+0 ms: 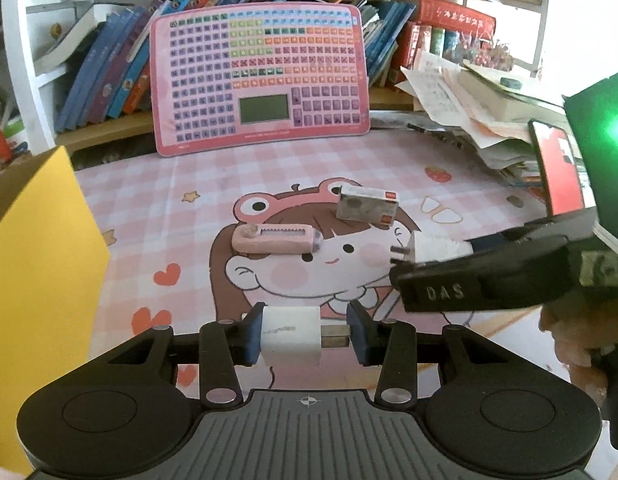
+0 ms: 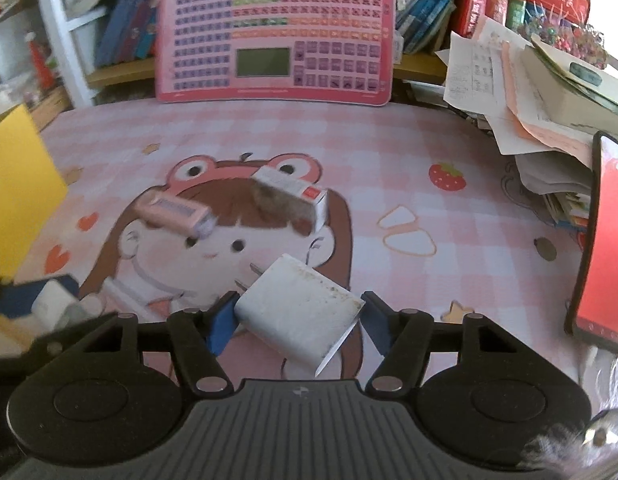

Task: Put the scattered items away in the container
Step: 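Close the left tool on the small white charger while the right tool grips the large white charger, then lift both chargers and carry them over the yellow box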

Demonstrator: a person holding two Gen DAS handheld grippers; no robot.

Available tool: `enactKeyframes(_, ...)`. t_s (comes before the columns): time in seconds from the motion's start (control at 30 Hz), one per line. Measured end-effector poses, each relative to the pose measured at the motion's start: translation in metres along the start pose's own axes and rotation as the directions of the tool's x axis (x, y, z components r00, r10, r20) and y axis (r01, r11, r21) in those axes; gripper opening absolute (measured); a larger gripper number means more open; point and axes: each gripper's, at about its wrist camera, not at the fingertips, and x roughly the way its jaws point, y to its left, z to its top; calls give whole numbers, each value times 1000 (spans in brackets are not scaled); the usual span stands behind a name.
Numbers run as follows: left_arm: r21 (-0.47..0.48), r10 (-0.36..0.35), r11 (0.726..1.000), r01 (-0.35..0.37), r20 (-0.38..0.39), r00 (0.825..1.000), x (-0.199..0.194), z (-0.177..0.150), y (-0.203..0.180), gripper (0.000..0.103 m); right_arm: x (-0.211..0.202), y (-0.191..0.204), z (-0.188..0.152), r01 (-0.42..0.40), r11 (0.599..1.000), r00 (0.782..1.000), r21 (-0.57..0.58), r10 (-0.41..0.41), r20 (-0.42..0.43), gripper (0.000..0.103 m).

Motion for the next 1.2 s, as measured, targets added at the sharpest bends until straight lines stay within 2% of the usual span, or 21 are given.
enactKeyframes(0.37, -9, -6, 1000, 7, 7, 1000, -66, -24, 4, 41, -66, 11, -41, -70, 997, 998, 22, 70, 10, 63)
enactKeyframes(0.7, -68, -11, 998, 12, 21, 1000, -115, -48, 13, 41, -113, 38, -80, -111, 994, 994, 22, 111, 5, 63)
enactKeyframes(0.9, -78, -22, 997, 25, 38, 999, -136, -63, 24, 41, -130, 56, -97, -94, 995, 996, 13, 94, 10, 63)
enactKeyframes(1.2, -41, -87, 995, 90, 72, 994, -168, -84, 55, 41, -158, 101, -116, -35, 999, 999, 31, 34, 28, 63)
